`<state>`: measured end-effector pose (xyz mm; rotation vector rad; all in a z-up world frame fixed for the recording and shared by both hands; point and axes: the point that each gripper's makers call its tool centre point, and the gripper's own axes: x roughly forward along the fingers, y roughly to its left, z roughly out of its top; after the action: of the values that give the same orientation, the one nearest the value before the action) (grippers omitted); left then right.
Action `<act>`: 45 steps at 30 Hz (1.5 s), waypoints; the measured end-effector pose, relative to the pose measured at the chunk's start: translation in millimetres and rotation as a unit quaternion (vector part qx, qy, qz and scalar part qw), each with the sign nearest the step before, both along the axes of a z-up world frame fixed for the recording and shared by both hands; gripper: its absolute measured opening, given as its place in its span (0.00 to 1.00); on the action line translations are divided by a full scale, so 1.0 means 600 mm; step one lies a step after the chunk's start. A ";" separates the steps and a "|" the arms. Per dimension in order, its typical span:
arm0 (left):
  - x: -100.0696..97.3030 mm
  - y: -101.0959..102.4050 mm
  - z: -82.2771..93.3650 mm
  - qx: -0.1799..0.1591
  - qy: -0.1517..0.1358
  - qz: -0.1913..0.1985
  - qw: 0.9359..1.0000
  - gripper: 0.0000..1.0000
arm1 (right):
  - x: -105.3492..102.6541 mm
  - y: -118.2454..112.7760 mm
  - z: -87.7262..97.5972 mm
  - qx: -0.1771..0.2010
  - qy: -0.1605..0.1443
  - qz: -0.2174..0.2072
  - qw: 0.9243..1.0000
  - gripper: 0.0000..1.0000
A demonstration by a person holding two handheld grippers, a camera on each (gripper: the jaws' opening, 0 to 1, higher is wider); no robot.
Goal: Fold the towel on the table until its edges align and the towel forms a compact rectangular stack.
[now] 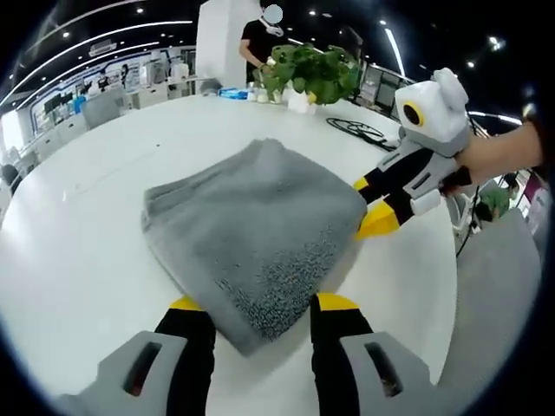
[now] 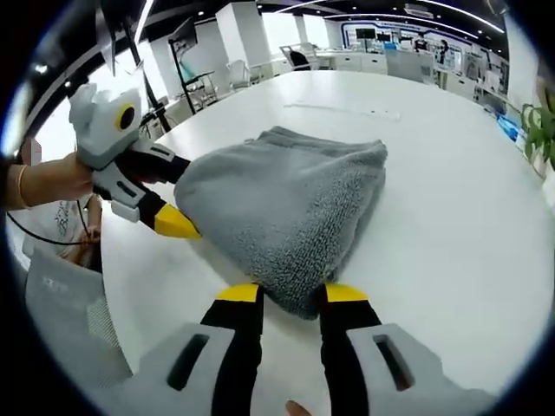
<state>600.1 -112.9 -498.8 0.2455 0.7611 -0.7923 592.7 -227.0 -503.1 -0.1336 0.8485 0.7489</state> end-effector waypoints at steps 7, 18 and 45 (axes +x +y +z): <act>0.038 0.010 0.001 0.011 -0.010 0.007 1.000 0.45 | 0.039 0.003 0.002 0.006 -0.008 -0.026 1.000 0.24; 0.029 0.035 0.015 0.004 -0.008 0.031 0.999 0.47 | 0.032 -0.001 0.015 0.015 -0.014 -0.037 0.999 0.24; -0.074 0.057 0.140 -0.068 -0.064 0.079 0.993 0.62 | -0.062 -0.038 0.130 0.056 -0.064 -0.054 0.995 0.30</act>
<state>555.5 -78.6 -414.6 0.1110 0.5957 -0.6680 555.7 -249.8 -425.3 -0.0350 0.6851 0.6761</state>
